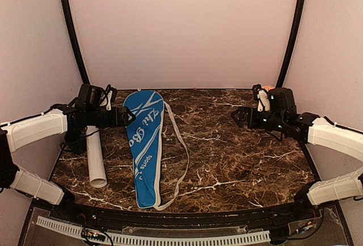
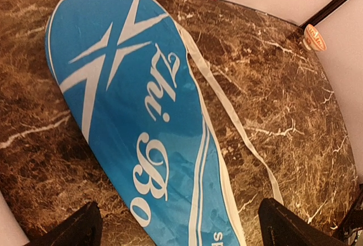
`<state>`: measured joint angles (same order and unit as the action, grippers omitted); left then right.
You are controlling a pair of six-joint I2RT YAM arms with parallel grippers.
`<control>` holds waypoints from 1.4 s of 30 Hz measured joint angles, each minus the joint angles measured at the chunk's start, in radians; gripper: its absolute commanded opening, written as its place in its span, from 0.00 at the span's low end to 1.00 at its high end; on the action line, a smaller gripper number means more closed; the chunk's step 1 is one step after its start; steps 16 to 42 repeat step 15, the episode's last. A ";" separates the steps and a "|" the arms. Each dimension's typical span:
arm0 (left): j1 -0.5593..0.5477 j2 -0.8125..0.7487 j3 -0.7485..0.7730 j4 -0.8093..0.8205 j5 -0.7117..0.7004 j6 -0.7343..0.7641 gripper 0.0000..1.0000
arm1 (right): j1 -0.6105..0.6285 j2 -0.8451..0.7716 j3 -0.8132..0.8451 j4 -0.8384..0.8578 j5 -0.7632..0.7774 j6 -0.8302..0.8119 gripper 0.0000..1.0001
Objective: Pack up the badminton gear
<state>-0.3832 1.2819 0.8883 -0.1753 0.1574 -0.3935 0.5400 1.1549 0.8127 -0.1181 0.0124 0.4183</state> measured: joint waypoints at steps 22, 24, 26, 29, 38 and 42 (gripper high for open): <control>0.000 0.032 -0.235 0.100 0.086 -0.062 0.99 | 0.000 0.011 -0.261 0.154 -0.004 0.105 1.00; 0.000 0.032 -0.235 0.100 0.086 -0.062 0.99 | 0.000 0.011 -0.261 0.154 -0.004 0.105 1.00; 0.000 0.032 -0.235 0.100 0.086 -0.062 0.99 | 0.000 0.011 -0.261 0.154 -0.004 0.105 1.00; 0.000 0.032 -0.235 0.100 0.086 -0.062 0.99 | 0.000 0.011 -0.261 0.154 -0.004 0.105 1.00; 0.000 0.032 -0.235 0.100 0.086 -0.062 0.99 | 0.000 0.011 -0.261 0.154 -0.004 0.105 1.00; 0.000 0.032 -0.235 0.100 0.086 -0.062 0.99 | 0.000 0.011 -0.261 0.154 -0.004 0.105 1.00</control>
